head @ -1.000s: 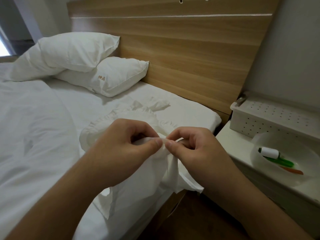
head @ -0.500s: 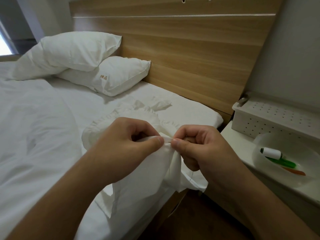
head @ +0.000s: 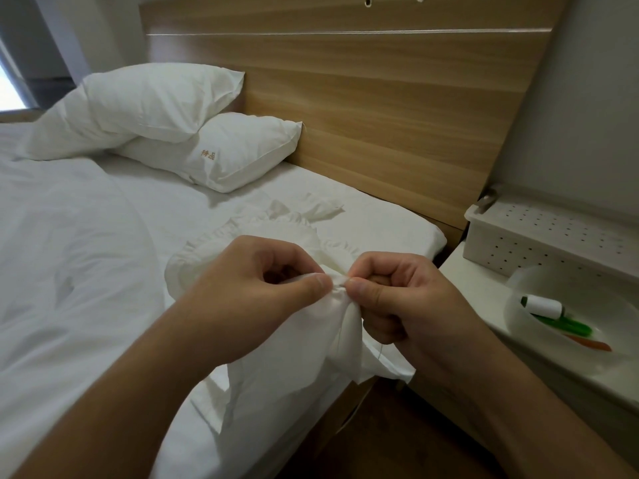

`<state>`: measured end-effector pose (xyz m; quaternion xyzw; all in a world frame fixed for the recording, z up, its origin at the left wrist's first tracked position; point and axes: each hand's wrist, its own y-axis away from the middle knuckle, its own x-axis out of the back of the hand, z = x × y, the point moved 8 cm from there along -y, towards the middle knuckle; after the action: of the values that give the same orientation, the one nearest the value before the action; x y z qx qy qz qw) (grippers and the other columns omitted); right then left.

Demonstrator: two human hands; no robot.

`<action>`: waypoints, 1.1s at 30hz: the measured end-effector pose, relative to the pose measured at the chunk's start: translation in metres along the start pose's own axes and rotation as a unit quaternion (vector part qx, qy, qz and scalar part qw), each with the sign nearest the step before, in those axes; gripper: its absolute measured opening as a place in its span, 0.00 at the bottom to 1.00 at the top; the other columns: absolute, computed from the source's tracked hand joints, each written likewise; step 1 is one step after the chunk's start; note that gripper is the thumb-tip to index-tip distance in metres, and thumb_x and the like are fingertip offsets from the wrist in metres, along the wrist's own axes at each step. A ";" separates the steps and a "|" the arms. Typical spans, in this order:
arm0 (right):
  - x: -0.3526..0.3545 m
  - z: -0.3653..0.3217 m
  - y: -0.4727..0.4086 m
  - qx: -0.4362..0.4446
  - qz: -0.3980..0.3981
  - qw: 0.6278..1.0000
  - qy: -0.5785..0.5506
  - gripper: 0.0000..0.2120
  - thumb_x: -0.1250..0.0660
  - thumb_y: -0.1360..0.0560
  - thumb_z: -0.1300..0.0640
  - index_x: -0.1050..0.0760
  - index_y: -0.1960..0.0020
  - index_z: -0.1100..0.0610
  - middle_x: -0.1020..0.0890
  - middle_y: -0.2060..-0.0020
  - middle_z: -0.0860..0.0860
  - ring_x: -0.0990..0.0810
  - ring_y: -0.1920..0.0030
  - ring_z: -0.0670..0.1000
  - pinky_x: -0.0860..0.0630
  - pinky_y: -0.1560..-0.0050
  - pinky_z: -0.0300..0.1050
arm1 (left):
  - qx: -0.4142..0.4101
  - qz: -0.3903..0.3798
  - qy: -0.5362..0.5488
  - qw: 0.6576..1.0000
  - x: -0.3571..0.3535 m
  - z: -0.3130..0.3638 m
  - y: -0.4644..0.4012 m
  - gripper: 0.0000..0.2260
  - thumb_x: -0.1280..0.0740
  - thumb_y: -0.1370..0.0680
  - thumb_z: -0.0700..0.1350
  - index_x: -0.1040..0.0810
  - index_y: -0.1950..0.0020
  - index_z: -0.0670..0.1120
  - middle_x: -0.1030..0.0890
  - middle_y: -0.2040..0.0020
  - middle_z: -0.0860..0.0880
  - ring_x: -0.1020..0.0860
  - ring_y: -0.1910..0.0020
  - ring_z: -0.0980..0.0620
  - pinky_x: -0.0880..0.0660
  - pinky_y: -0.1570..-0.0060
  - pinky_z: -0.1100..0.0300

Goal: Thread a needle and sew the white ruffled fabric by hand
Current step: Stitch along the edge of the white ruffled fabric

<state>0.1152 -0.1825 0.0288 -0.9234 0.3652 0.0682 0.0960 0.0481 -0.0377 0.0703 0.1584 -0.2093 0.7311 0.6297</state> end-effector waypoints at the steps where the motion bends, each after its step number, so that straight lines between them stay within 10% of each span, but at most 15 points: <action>1: -0.001 0.001 0.000 -0.002 -0.004 1.000 -0.007 0.08 0.31 0.26 0.63 0.24 0.55 0.69 0.38 0.73 0.53 0.42 0.76 0.47 0.45 0.74 0.40 | 0.000 -0.003 0.006 1.000 0.000 0.001 0.000 0.05 0.25 0.23 0.52 0.11 0.55 0.53 0.13 0.59 0.45 0.14 0.56 0.42 0.17 0.49 0.39; 10: -0.008 0.004 -0.001 -0.005 -0.028 0.999 -0.038 0.05 0.32 0.25 0.62 0.23 0.60 0.61 0.42 0.72 0.55 0.45 0.75 0.49 0.47 0.73 0.41 | -0.004 -0.027 0.051 0.998 -0.005 -0.003 0.000 0.06 0.23 0.21 0.51 0.11 0.54 0.49 0.13 0.57 0.40 0.16 0.52 0.34 0.19 0.48 0.34; 17: -0.009 0.002 -0.001 0.010 -0.021 1.000 -0.001 0.05 0.31 0.23 0.59 0.22 0.52 0.61 0.43 0.71 0.56 0.45 0.73 0.50 0.44 0.72 0.43 | 0.008 -0.010 0.097 0.995 -0.006 -0.007 -0.003 0.10 0.21 0.24 0.53 0.12 0.55 0.47 0.14 0.56 0.39 0.16 0.57 0.46 0.22 0.50 0.49; 24: -0.015 0.000 -0.001 0.020 -0.030 0.999 -0.013 0.11 0.29 0.23 0.56 0.26 0.45 0.60 0.38 0.74 0.50 0.42 0.74 0.47 0.40 0.73 0.40 | 0.005 -0.039 0.097 0.995 -0.016 -0.009 -0.003 0.10 0.24 0.24 0.55 0.11 0.52 0.49 0.13 0.54 0.41 0.15 0.48 0.36 0.20 0.40 0.35; 33: 0.003 -0.007 0.004 0.017 0.008 0.998 0.067 0.09 0.33 0.23 0.58 0.23 0.44 0.59 0.23 0.67 0.59 0.30 0.70 0.54 0.33 0.70 0.44 | 0.040 -0.055 0.182 0.981 -0.014 -0.011 -0.001 0.07 0.28 0.21 0.44 0.11 0.55 0.45 0.12 0.55 0.42 0.14 0.55 0.45 0.19 0.53 0.56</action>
<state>0.1152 -0.1893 0.0347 -0.9211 0.3797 0.0005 0.0864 0.0518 -0.0440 0.0545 0.0592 -0.0530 0.7201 0.6893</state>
